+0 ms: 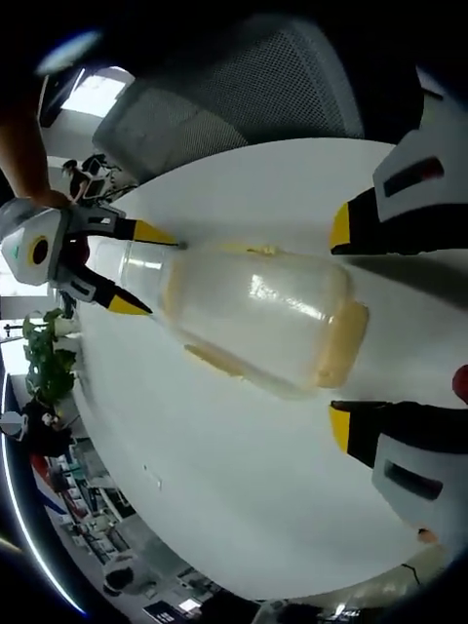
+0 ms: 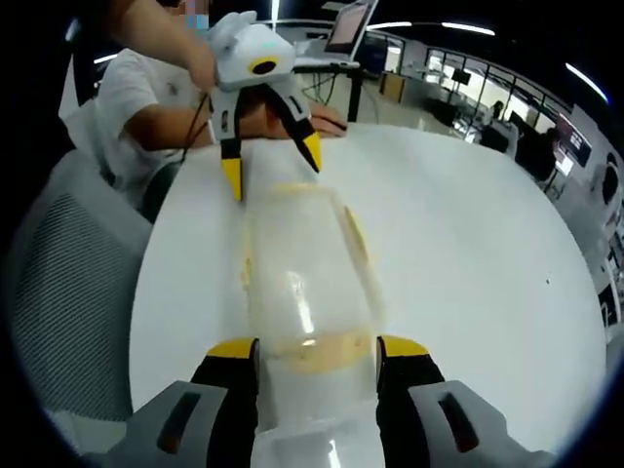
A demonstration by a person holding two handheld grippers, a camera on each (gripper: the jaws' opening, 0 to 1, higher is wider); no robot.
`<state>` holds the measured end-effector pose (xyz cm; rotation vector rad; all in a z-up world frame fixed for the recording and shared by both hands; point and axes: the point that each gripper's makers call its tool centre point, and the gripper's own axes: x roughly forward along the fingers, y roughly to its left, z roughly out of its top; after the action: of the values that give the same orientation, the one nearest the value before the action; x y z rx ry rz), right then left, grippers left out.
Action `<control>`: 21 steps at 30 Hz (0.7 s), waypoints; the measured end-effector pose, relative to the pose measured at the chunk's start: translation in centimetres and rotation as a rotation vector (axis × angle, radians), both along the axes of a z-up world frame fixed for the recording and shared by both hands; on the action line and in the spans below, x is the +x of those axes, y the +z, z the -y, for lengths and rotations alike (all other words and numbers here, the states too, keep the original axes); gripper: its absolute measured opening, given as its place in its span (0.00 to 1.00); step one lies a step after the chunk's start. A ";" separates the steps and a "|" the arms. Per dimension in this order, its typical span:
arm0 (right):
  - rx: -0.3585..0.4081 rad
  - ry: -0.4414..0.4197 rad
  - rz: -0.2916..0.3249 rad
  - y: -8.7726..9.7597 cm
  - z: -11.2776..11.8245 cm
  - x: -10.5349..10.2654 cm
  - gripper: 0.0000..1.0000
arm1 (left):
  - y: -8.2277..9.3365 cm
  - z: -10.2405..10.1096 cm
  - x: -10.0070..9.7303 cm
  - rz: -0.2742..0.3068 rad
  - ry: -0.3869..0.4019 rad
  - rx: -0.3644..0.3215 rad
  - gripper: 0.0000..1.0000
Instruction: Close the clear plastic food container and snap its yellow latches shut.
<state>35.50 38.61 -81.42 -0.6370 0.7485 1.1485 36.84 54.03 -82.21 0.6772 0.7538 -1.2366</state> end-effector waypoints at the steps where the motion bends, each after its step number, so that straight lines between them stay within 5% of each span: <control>1: -0.001 0.003 0.000 0.0 0.0 0.0 0.46 | -0.1 0.0 0.0 0.003 -0.010 0.007 0.57; 21: -0.053 0.022 -0.053 -1.2 -0.3 0.5 0.45 | -1.3 -0.7 0.3 -0.019 -0.071 0.078 0.55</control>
<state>36.05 38.86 -82.58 -0.6625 0.8213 1.1727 37.18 54.72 -83.52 0.7622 0.8033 -1.2849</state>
